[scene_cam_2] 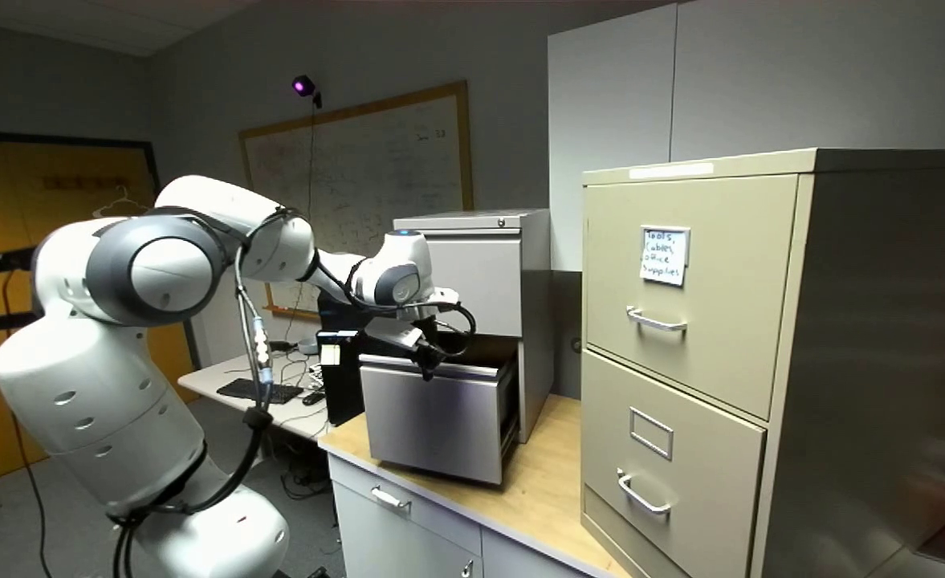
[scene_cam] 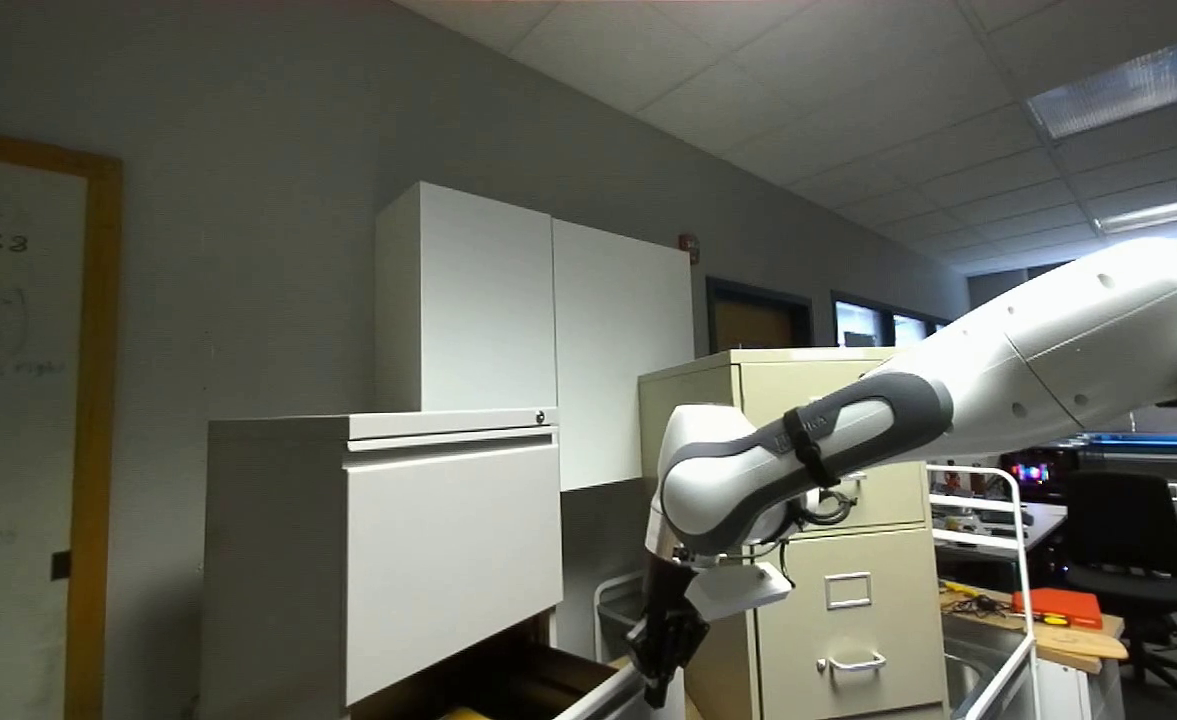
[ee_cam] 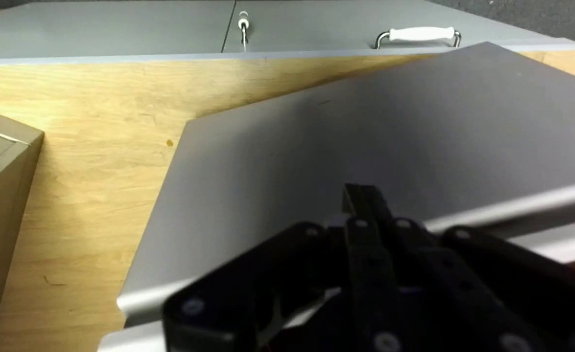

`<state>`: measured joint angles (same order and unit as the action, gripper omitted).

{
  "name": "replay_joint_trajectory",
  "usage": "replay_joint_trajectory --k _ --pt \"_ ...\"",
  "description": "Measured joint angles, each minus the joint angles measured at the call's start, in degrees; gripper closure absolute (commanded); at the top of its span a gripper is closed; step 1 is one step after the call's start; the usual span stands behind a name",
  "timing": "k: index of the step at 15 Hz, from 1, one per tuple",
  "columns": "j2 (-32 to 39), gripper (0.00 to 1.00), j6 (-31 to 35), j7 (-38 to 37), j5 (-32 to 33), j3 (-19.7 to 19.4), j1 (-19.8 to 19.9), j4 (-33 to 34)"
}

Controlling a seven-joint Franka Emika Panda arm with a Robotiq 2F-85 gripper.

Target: Close the bottom drawer of the left cabinet

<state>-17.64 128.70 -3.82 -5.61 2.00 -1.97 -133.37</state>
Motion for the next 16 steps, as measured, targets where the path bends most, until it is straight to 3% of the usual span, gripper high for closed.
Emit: replay_joint_trajectory --k 9,16 --pt "5.01 1.00 0.62 -5.00 0.19 3.50 -1.02 4.49" --pt "9.83 1.00 -0.18 -5.54 0.18 3.88 -1.27 7.96"
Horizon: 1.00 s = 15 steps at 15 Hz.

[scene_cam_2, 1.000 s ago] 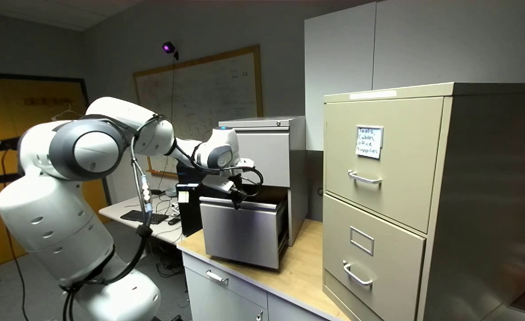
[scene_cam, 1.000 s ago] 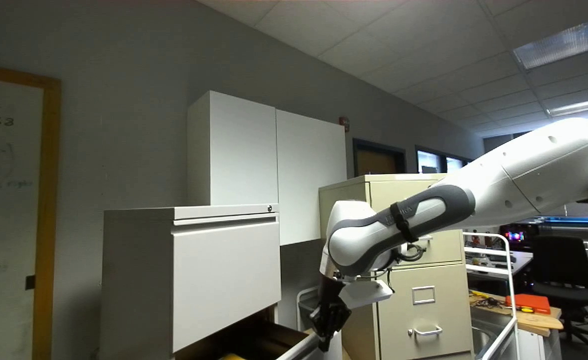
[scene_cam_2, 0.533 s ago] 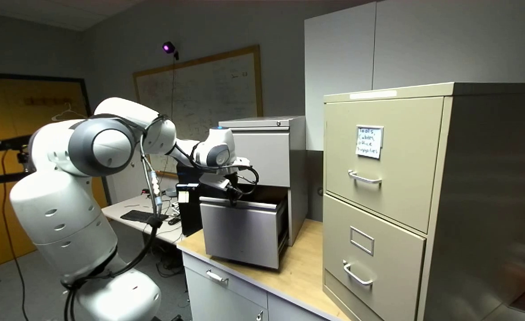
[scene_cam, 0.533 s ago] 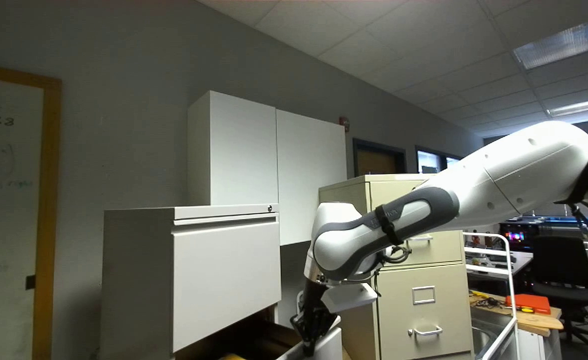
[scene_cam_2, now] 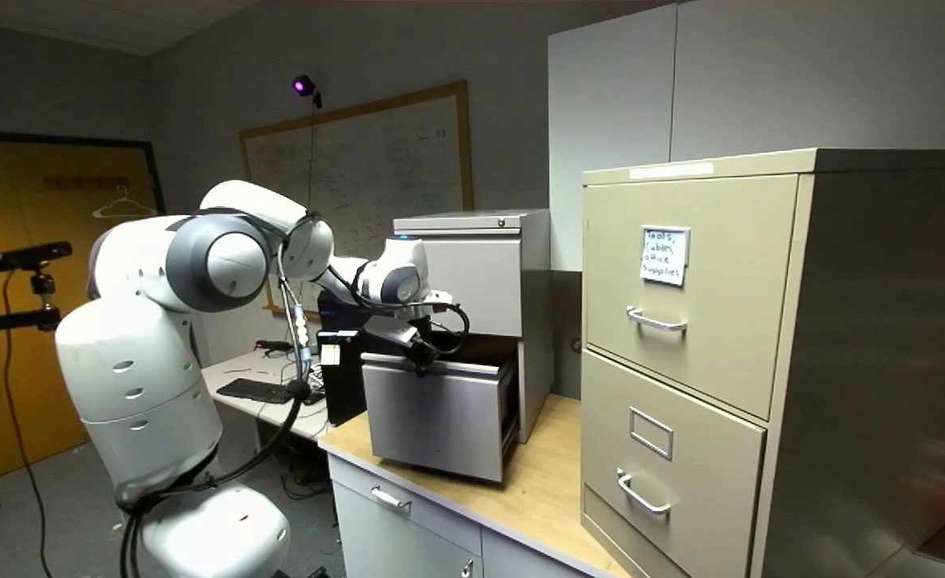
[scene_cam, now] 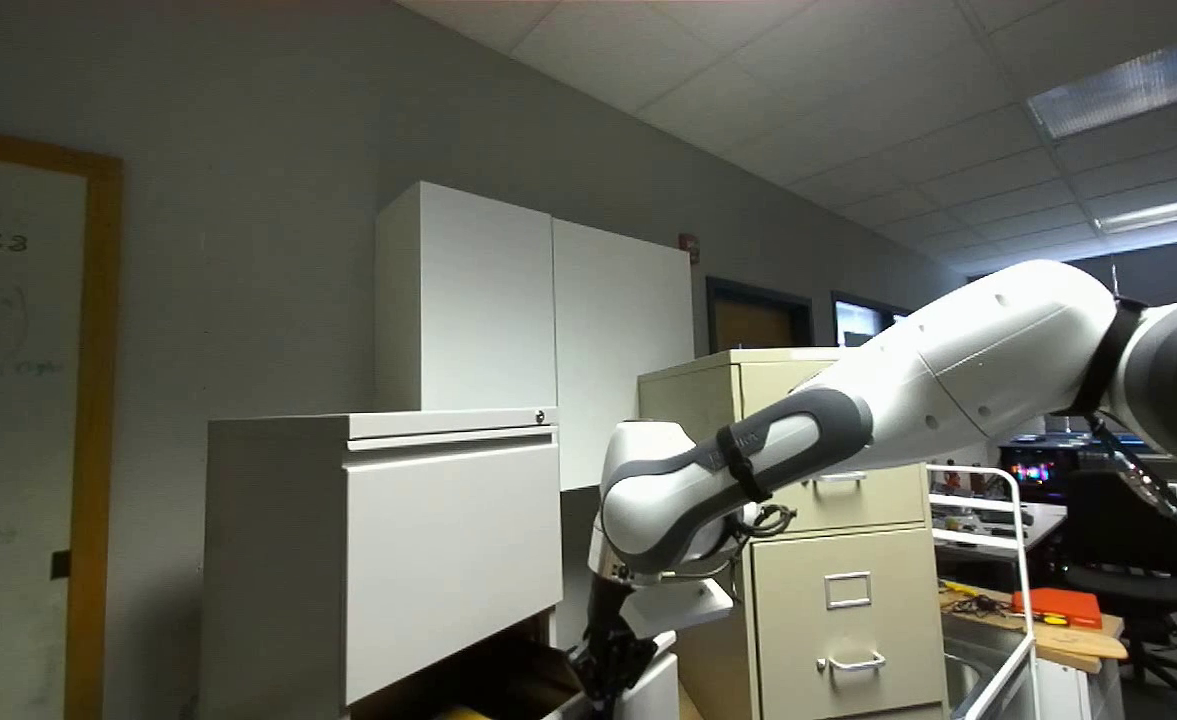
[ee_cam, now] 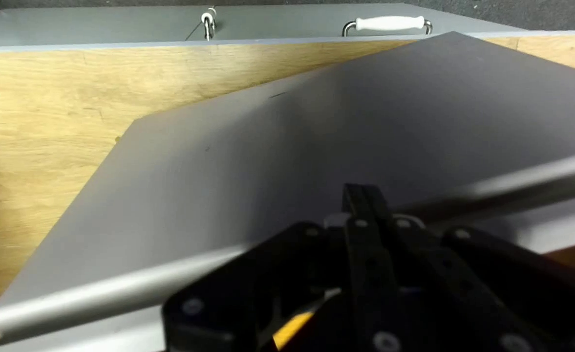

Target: Close the bottom drawer of the left cabinet

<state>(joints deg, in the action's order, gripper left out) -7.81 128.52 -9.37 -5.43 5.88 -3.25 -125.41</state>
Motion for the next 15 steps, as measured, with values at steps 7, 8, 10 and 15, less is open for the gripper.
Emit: replay_joint_trajectory --k 7,8,10,15 --pt "6.19 1.00 -2.91 0.00 -3.68 -0.16 -0.14 8.05" --pt "7.42 1.00 -3.43 0.00 -4.10 -0.14 -0.32 9.77" --pt "9.99 1.00 -4.36 0.00 -4.70 -0.09 -0.88 13.51" --pt "16.31 1.00 -5.39 -0.16 -5.47 0.56 -2.82 24.21"
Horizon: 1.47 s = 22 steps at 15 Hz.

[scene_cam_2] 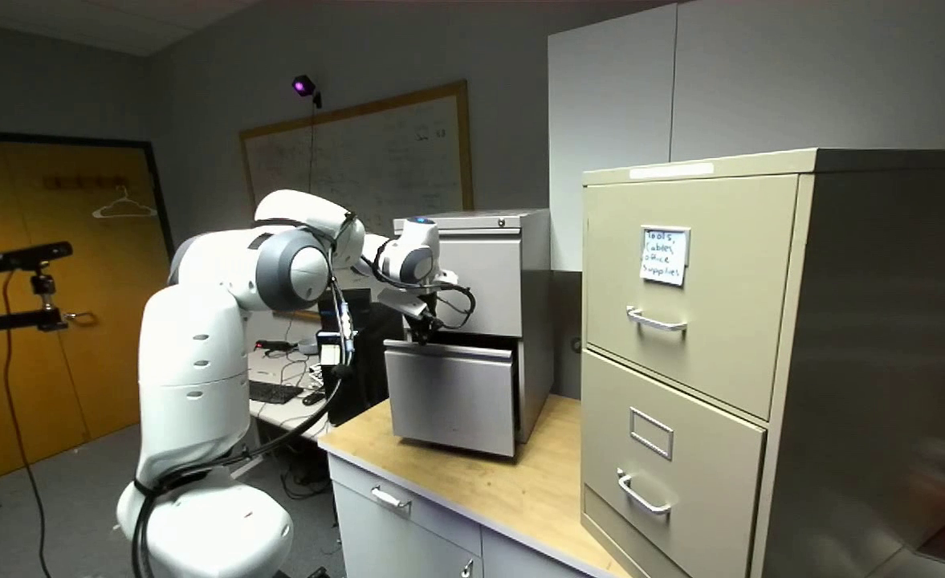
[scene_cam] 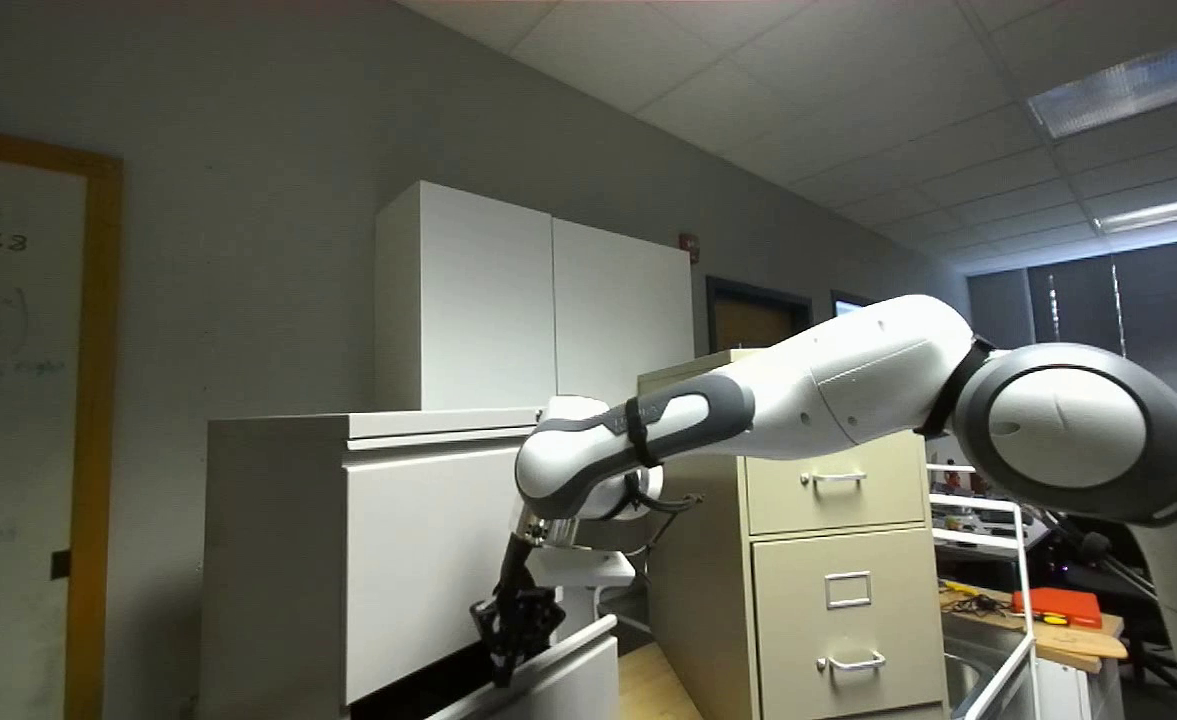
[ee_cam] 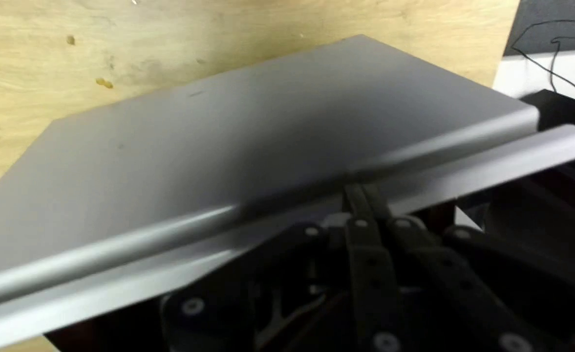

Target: Close the bottom drawer of the left cabinet

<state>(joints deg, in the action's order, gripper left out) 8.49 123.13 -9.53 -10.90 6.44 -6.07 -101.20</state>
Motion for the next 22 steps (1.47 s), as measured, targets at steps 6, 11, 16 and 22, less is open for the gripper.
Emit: replay_joint_trajectory --k 6,11,16,22 --pt "8.57 1.00 -0.73 -0.08 -1.03 0.14 -1.13 12.84" --pt "9.77 1.00 -4.84 0.10 -1.19 -1.40 1.10 14.04" --pt "4.53 1.00 -4.50 2.01 -5.81 -3.62 6.20 8.74" --pt "-0.52 1.00 -4.59 3.98 -8.60 -6.67 9.71 -1.54"
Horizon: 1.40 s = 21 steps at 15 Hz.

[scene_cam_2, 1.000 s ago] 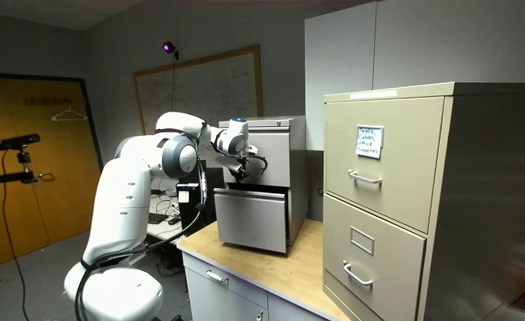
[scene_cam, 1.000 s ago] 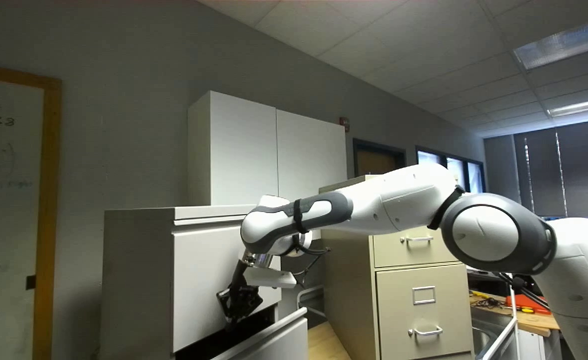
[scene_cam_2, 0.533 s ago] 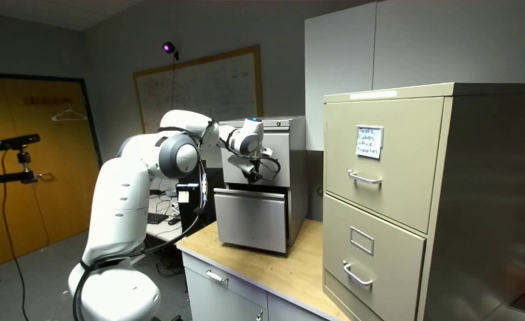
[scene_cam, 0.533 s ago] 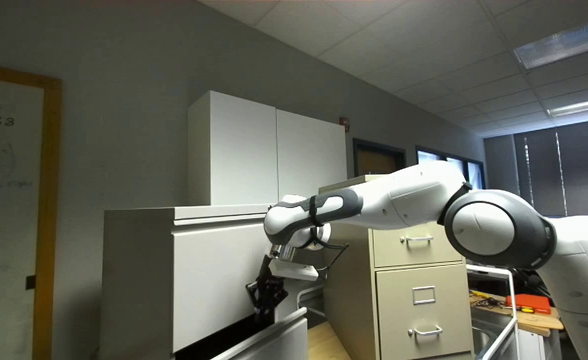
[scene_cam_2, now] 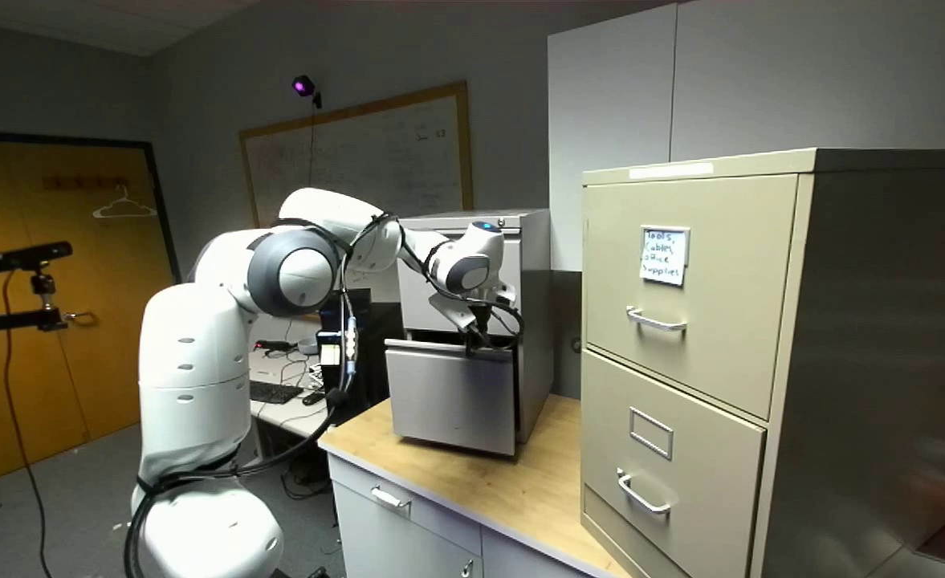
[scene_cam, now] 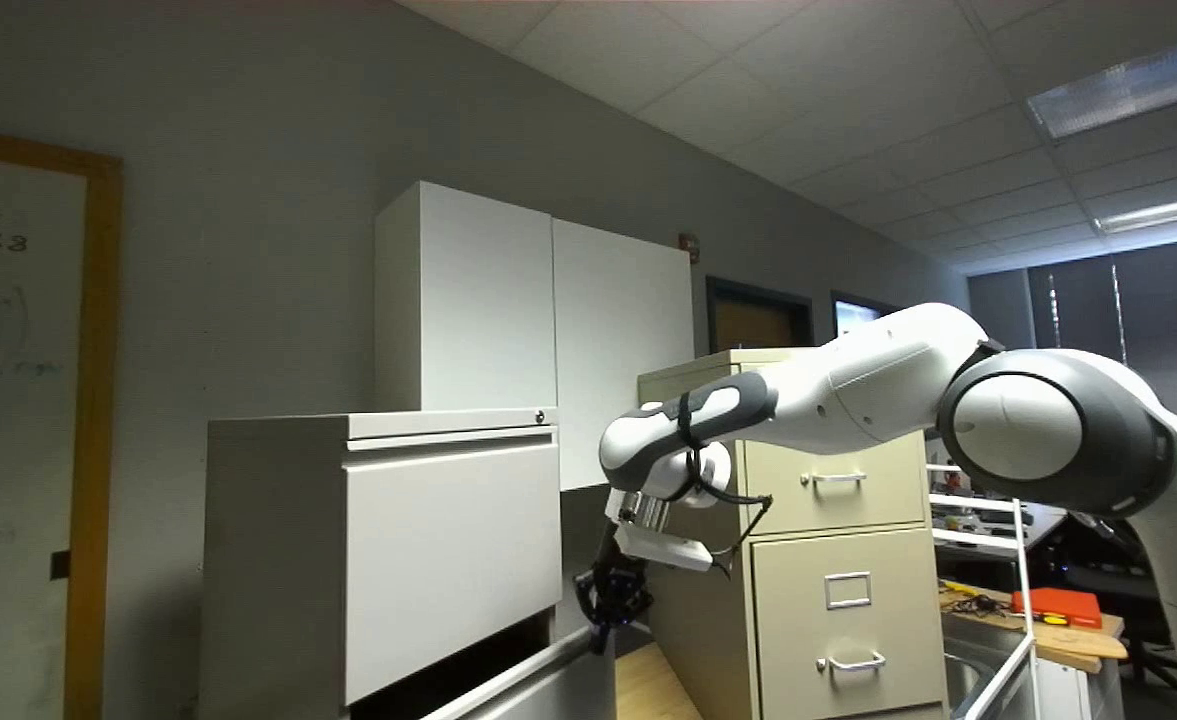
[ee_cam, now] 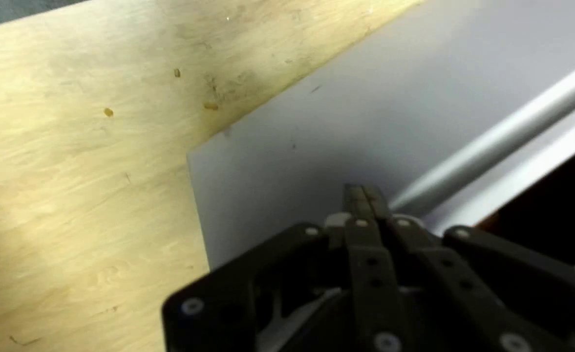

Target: Close the bottom drawer of the left cabinet

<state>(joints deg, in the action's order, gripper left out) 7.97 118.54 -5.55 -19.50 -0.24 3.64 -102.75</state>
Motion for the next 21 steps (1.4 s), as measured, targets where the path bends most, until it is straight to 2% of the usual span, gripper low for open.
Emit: replay_joint_trajectory --k 5,9,15,21 --pt "1.68 1.00 1.20 0.03 -2.30 -0.30 -0.17 -6.37" --pt "4.46 1.00 4.59 1.10 -8.45 0.46 -0.49 -7.81" --pt "8.08 1.00 6.22 6.64 -23.85 3.06 -0.66 -5.78" --pt "11.44 1.00 6.16 7.41 -27.03 4.46 -2.85 -0.35"
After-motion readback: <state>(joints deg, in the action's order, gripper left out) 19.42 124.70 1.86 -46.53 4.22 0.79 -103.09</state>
